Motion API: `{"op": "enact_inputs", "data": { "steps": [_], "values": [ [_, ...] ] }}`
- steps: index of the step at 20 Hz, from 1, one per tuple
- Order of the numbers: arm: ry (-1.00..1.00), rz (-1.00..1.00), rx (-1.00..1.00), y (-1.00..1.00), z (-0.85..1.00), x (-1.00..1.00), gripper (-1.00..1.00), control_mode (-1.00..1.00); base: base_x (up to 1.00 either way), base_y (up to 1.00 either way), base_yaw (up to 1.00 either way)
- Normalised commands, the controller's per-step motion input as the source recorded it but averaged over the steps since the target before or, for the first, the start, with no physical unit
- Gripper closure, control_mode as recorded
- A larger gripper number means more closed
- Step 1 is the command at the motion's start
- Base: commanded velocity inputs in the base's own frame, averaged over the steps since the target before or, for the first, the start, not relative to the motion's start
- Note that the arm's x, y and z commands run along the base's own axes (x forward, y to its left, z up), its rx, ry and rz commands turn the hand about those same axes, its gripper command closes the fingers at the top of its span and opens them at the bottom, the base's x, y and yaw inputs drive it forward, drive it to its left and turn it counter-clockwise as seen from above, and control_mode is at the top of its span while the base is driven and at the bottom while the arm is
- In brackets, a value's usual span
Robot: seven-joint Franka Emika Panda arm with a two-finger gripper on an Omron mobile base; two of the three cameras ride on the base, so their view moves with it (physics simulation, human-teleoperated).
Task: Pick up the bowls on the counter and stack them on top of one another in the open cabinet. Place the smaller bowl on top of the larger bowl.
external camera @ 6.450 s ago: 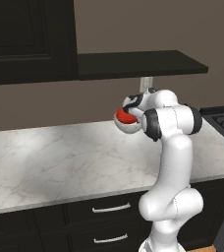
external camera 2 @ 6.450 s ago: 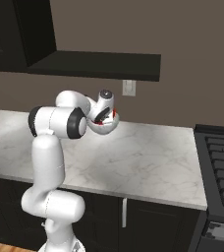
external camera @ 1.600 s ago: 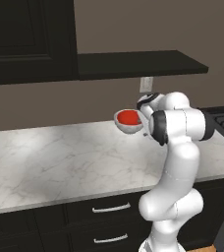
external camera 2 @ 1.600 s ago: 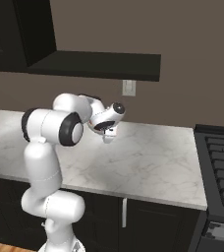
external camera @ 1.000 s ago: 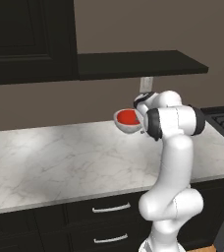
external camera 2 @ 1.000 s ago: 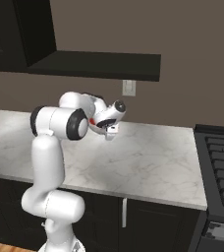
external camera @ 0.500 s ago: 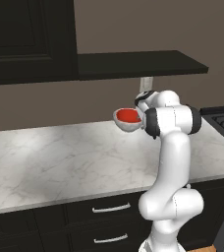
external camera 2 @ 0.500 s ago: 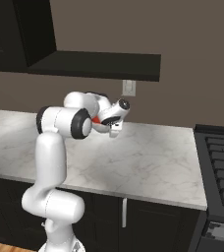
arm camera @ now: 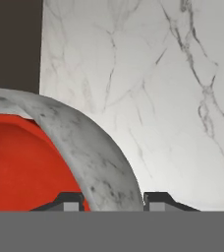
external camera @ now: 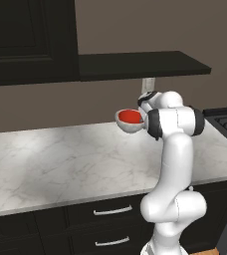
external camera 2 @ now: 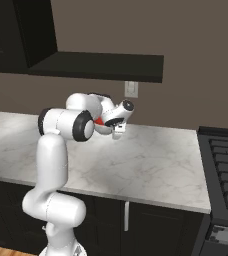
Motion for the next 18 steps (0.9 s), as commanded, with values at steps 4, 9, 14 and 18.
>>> {"op": "enact_inputs", "data": {
  "steps": [4,9,14,18],
  "values": [
    [0.00,0.00,0.00,0.01,0.10,-0.16,1.00,-1.00,0.00,0.00,0.00],
    [0.00,0.01,0.00,0.04,0.16,-0.29,1.00,-1.00,0.00,0.00,0.00],
    [0.04,0.00,0.00,0.00,0.16,-0.38,1.00,-1.00,0.00,0.00,0.00],
    [0.05,0.01,-0.02,0.00,0.20,-0.47,1.00,-1.00,0.00,0.00,0.00]
  ]
}}
